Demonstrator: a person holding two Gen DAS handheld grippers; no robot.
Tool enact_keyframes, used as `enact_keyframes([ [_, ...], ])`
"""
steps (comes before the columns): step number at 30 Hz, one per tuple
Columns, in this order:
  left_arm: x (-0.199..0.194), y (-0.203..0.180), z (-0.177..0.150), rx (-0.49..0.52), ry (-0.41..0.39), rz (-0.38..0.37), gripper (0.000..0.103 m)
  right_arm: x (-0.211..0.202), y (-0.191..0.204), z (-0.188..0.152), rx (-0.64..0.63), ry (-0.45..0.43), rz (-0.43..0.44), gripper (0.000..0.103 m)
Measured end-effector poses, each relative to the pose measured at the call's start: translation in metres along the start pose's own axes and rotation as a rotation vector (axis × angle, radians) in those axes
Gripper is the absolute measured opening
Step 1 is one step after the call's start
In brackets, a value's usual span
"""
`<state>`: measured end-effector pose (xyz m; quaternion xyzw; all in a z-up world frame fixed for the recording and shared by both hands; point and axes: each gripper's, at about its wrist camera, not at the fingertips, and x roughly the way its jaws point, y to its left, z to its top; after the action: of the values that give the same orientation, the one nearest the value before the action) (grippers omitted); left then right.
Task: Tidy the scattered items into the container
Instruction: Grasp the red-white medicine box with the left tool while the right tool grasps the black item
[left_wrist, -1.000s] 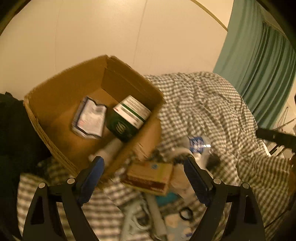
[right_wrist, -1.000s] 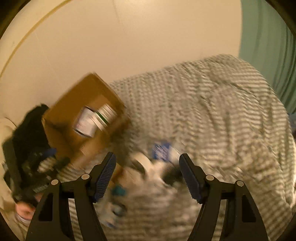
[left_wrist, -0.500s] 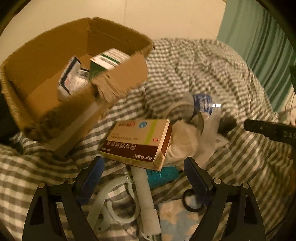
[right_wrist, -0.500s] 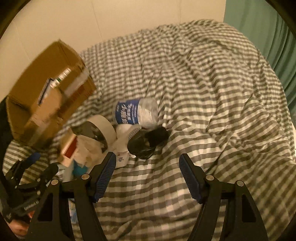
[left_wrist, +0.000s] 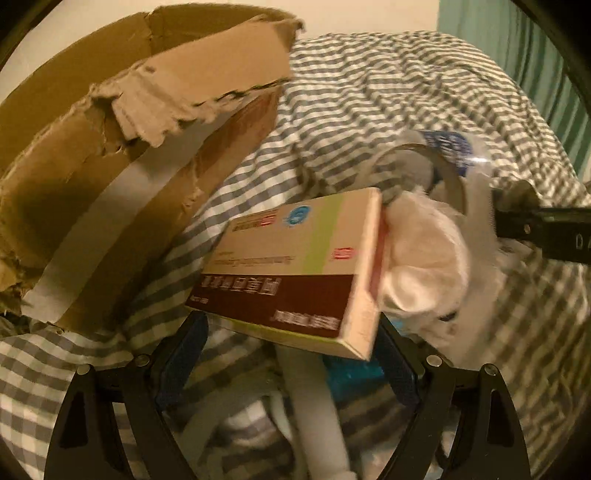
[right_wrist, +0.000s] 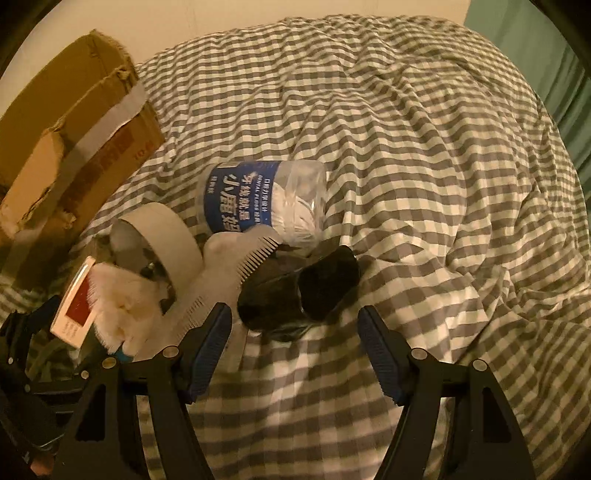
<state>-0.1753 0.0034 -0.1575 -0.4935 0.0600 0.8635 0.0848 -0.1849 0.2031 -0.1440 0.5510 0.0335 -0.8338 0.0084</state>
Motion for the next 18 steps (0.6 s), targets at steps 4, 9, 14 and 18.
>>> enact_keyframes([
  [4, 0.001, 0.008, 0.003, -0.03, -0.023, 0.018, 0.09, 0.009, -0.005, 0.002, 0.006, 0.008, -0.012, 0.071],
  [9, 0.001, 0.0, 0.006, 0.035, -0.06, 0.057, 0.09, 0.002, -0.016, 0.006, 0.025, -0.047, -0.054, 0.069],
  [14, -0.001, -0.009, 0.007, 0.105, -0.097, 0.034, 0.071, -0.006, -0.014, 0.007, -0.027, -0.075, -0.078, 0.055],
  [18, -0.008, -0.01, 0.009, 0.129, -0.136, 0.041, 0.057, -0.011, -0.018, 0.01, -0.07, -0.098, -0.084, 0.054],
])
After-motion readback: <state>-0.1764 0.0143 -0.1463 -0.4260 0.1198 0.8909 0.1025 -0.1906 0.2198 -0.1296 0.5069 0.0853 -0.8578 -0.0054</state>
